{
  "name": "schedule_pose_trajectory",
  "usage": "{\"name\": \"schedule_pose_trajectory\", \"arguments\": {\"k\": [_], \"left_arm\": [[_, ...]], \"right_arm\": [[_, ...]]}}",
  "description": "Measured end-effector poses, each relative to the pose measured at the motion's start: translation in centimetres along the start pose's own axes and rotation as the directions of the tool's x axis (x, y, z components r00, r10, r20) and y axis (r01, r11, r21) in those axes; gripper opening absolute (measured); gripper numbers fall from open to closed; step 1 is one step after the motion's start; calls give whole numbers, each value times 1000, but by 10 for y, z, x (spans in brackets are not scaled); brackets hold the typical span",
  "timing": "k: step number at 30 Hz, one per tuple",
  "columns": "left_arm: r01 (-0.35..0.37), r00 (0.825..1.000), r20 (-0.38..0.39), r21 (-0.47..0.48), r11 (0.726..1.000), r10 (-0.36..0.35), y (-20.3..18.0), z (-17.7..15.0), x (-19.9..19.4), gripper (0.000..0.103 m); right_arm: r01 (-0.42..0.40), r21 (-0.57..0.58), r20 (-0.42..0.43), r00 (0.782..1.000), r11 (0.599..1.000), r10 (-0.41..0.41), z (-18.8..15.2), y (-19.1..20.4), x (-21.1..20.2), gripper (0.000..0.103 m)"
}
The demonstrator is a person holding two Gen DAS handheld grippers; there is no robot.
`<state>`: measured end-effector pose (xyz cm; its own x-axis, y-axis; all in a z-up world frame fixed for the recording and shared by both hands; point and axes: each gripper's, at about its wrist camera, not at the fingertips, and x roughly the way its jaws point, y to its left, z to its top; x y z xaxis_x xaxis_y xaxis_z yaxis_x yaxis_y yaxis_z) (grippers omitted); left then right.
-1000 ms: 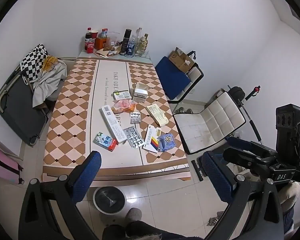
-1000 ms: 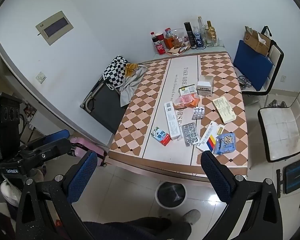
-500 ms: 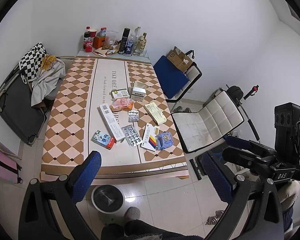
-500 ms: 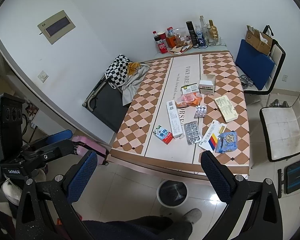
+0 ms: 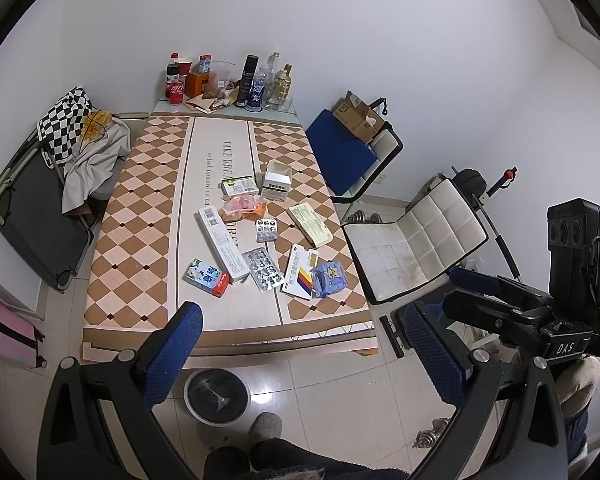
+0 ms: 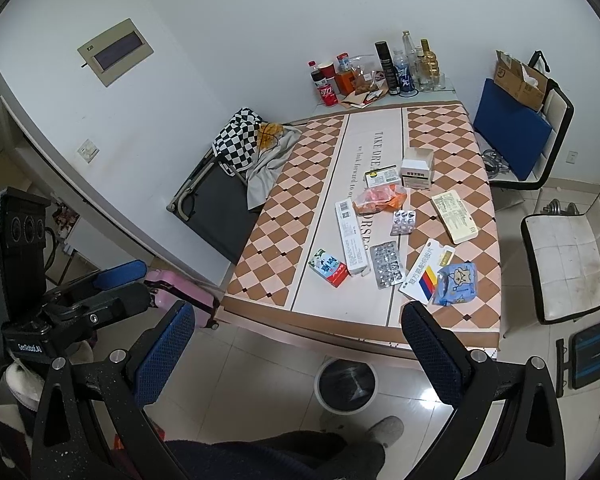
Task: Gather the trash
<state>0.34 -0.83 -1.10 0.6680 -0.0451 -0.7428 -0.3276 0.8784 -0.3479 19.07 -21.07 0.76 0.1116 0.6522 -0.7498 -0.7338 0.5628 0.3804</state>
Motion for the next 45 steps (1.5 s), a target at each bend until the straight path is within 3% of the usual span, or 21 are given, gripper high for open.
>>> {"name": "schedule_pose_trajectory", "arguments": {"k": [45], "left_arm": [[1,1000,-6,-5,1000,-1,-2,-2,0,103]], "right_arm": [[-3,3,-6,1000,1000,3,-2,6,5,103]]}}
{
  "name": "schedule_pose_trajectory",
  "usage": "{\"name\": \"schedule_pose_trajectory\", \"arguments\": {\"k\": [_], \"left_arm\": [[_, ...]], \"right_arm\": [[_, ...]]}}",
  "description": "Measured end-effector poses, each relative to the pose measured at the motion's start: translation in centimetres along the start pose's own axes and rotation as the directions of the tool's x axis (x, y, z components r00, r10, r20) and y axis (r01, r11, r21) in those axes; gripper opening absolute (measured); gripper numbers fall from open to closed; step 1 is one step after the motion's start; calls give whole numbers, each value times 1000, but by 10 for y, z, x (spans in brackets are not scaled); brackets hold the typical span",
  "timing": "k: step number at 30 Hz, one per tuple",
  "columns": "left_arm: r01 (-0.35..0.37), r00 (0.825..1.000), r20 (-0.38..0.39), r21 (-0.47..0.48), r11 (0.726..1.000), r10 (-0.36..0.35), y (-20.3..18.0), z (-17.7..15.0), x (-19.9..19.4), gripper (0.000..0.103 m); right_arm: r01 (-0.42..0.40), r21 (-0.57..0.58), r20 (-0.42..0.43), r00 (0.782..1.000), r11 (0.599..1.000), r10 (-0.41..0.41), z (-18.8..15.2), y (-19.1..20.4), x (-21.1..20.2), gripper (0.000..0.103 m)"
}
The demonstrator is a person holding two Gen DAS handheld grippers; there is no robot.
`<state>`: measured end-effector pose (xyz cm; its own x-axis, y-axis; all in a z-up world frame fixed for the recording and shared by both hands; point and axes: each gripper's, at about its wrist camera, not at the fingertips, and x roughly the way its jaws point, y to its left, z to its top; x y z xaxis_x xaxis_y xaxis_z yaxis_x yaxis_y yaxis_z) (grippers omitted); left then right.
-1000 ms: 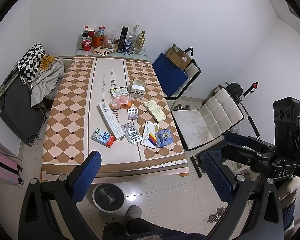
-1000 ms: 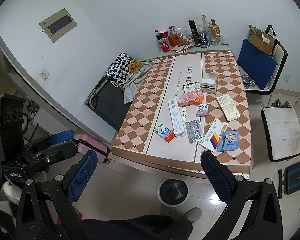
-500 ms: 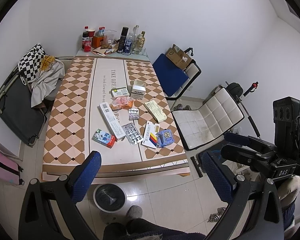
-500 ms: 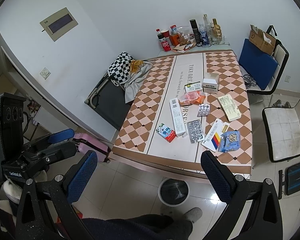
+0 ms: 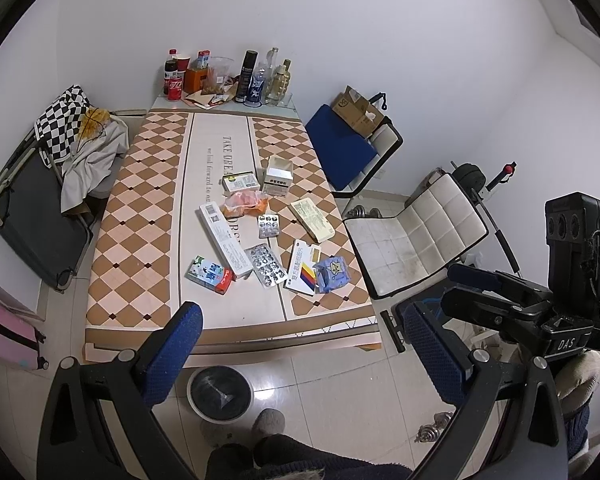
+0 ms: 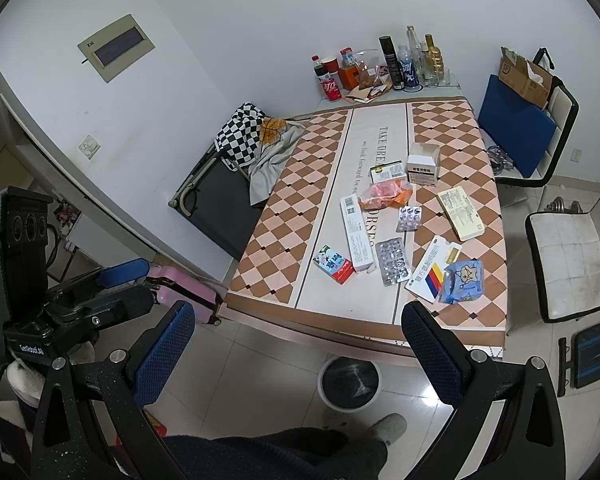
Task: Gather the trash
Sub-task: 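Grasp the white medicine box with left tool while right tool grasps blue tissue pack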
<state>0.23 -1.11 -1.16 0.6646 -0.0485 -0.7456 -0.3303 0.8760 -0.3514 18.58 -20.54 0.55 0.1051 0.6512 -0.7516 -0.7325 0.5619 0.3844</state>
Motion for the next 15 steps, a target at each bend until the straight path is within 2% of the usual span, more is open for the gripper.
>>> {"name": "schedule_pose_trajectory", "arguments": {"k": [5,7,9,12,15], "left_arm": [[2,1000,-6,5,1000,-2,7,-4,0,103],[-26,1000,-8,1,1000,26,13,-1,5,103],[-97,995,-9,-18,995,97,25,3,17,103],[-203,979,-26,-55,978,202,51,12,51,103],[-313,949,-82,-115,943,304,81,21,98,103]], "right_arm": [[5,9,5,1000,1000,-5,0,0,2,103],[25,47,21,999,999,-26,-2,-1,4,103],[58,105,38,997,993,-62,-4,-6,11,103],[122,225,41,990,967,-135,-6,-28,37,103],[174,363,1,982,915,-187,-7,-72,70,103]]}}
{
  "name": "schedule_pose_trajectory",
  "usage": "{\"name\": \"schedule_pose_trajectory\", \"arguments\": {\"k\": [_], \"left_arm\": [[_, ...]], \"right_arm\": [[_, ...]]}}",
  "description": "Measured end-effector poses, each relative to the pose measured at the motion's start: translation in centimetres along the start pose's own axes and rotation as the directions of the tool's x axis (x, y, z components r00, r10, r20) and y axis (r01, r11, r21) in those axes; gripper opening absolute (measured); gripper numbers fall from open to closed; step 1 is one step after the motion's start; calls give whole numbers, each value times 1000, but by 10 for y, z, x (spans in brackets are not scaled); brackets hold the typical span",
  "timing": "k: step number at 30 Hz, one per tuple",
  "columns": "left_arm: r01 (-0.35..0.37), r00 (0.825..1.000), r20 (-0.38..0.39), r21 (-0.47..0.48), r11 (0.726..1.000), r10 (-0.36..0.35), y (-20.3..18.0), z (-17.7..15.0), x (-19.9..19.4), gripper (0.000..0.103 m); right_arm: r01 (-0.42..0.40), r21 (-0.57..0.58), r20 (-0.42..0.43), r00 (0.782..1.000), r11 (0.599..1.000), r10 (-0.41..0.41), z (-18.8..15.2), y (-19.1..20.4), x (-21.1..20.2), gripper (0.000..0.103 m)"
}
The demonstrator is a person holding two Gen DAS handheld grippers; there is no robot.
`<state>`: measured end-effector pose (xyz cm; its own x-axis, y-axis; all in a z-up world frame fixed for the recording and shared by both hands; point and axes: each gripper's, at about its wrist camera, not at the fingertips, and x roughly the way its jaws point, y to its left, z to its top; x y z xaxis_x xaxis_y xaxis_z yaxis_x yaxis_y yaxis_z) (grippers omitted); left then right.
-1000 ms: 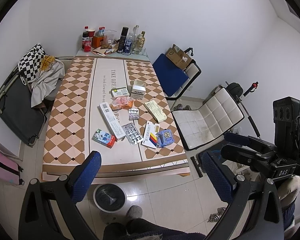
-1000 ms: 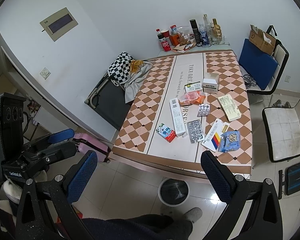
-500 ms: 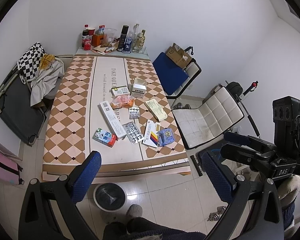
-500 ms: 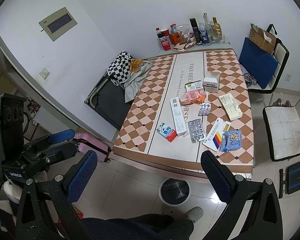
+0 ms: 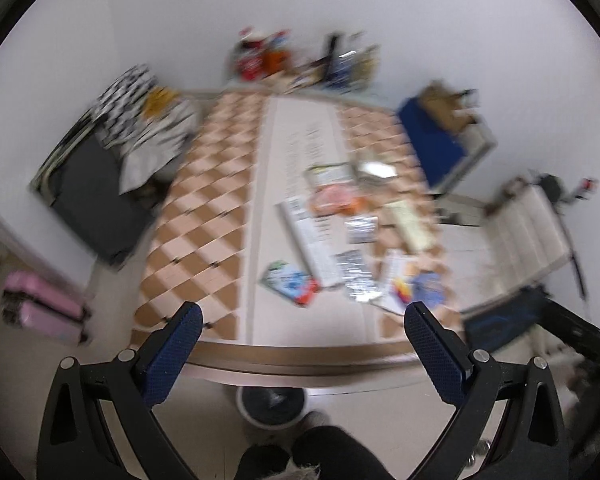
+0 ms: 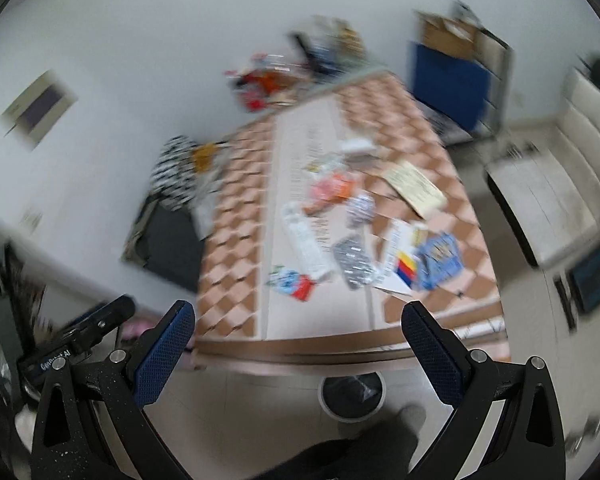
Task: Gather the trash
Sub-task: 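Grasp the white medicine box with left tool while right tool grasps blue tissue pack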
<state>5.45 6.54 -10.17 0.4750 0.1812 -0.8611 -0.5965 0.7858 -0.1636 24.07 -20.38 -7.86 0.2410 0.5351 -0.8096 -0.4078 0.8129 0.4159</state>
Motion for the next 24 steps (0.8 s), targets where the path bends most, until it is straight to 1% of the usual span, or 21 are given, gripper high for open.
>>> {"name": "schedule_pose_trajectory", "arguments": {"k": [2,3,5,8,9,11,12,13,15,16,18,19,20,21,22,23,24], "left_arm": [[-46,996,-81,-64,997,41,9,5,48,103],[-62,992,-118,-89,994,51,12,6,65,103],[-100,975,-215,-161,982,64,22,8,115,102],[-159,949,-305,-243,957,81,25,12,168,102],[-179,941,-327,-256,950,89,21,14,183,102],[-204,927,-360,-258,944,102,12,25,215,102],[-205,923,-371,-250,946,102,5,32,231,102],[-201,920,-380,-243,949,98,-2,37,243,102],[-204,906,-410,-208,957,104,-17,51,272,100],[-199,902,-418,-192,961,103,-23,57,285,100],[-212,890,-438,-145,966,129,-34,68,311,99],[-215,886,-443,-124,969,140,-38,73,323,99],[-231,877,-451,-100,968,163,-41,76,334,89],[-245,868,-461,-81,966,182,-42,78,340,81],[-253,858,-476,-63,965,194,-43,79,349,63],[-249,853,-486,-60,967,190,-43,79,353,52],[-245,851,-491,-59,968,186,-43,80,356,48]], "right_arm": [[44,78,-28,999,996,-42,16,-28,31,103],[64,102,-41,997,993,-60,23,-39,46,103],[115,148,-87,991,982,-103,38,-68,86,103],[179,174,-155,976,968,-153,62,-104,141,103],[206,185,-181,968,961,-173,68,-118,158,103],[246,233,-240,952,941,-190,78,-150,194,103],[263,260,-270,944,929,-192,81,-164,208,103],[284,307,-316,931,908,-184,82,-184,225,103],[287,386,-364,921,877,-141,78,-206,243,103],[283,431,-383,917,857,-110,75,-217,252,103],[276,508,-402,914,816,-59,70,-231,269,103],[273,527,-406,913,805,-44,69,-234,276,103],[282,529,-411,910,800,-49,69,-235,281,103],[291,524,-414,908,800,-59,70,-236,286,101],[305,512,-419,905,803,-77,71,-233,286,98],[318,495,-418,903,809,-98,74,-231,286,95],[319,473,-409,905,821,-116,78,-228,285,86]]}}
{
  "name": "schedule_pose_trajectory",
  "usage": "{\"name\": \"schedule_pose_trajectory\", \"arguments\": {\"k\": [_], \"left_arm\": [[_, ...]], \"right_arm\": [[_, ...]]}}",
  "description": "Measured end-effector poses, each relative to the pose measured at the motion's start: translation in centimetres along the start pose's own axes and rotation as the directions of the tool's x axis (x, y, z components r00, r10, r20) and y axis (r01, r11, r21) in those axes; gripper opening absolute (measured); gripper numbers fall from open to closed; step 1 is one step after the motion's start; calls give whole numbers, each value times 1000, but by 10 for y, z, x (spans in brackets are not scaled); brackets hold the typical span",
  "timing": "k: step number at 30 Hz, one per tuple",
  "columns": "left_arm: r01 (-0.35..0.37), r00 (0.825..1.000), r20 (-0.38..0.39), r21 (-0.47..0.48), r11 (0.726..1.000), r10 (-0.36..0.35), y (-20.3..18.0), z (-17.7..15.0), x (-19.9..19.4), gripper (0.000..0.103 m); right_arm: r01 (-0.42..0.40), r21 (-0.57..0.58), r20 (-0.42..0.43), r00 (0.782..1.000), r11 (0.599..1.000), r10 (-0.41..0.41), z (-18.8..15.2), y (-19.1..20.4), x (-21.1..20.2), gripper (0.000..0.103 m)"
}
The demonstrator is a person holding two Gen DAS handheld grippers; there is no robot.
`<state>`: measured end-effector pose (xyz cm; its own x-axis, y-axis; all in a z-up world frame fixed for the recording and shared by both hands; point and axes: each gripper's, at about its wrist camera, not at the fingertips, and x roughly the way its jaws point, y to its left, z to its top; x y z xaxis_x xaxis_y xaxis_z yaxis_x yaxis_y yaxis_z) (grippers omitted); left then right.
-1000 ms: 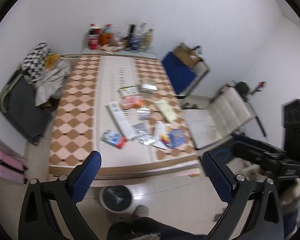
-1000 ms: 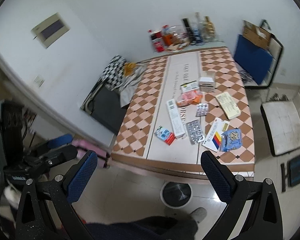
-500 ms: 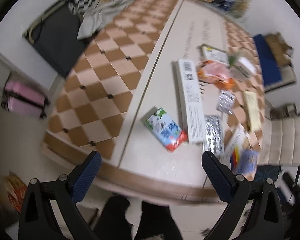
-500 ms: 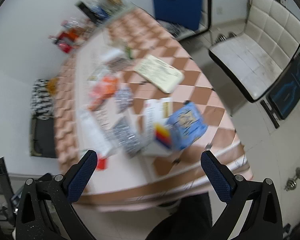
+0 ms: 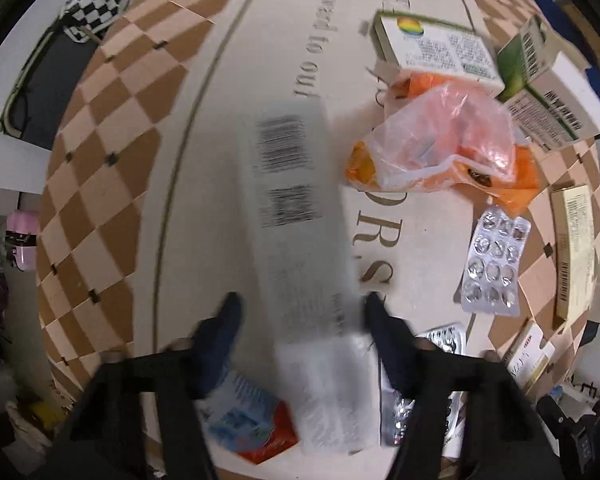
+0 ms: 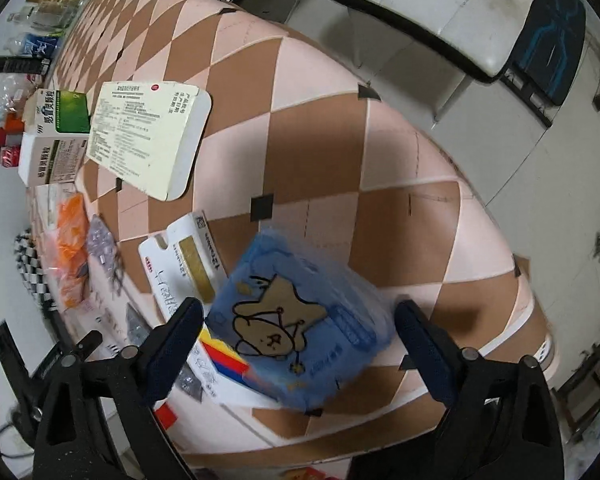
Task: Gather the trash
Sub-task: 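Grasp the white medicine box with left tool while right tool grasps blue tissue pack, then carry both items over the trash bin and open both tools to drop them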
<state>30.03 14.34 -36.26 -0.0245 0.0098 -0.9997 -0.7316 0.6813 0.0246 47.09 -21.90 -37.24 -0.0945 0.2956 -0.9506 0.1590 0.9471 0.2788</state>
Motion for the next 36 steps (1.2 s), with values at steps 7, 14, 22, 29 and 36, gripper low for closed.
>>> {"name": "schedule_pose_trajectory", "arguments": {"k": [7,14,22,29,36], "left_arm": [[-46,997,60,53,998,43,-6,-7,-19,46],[-74,984,173,124,989,52,-10,-26,-83,46],[-20,941,337,173,985,-40,-18,-59,-147,46],[65,879,441,268,961,-182,33,-127,-197,46],[140,887,367,365,920,-280,104,-233,-186,46]], "right_arm": [[1,-62,40,999,998,2,5,4,-12,41],[-41,-163,76,996,986,54,-5,18,-38,30],[-97,-275,148,979,957,141,-49,43,-78,27],[-161,-343,196,951,925,238,-144,46,-116,26],[-198,-305,162,953,932,255,-287,-7,-96,26]]}}
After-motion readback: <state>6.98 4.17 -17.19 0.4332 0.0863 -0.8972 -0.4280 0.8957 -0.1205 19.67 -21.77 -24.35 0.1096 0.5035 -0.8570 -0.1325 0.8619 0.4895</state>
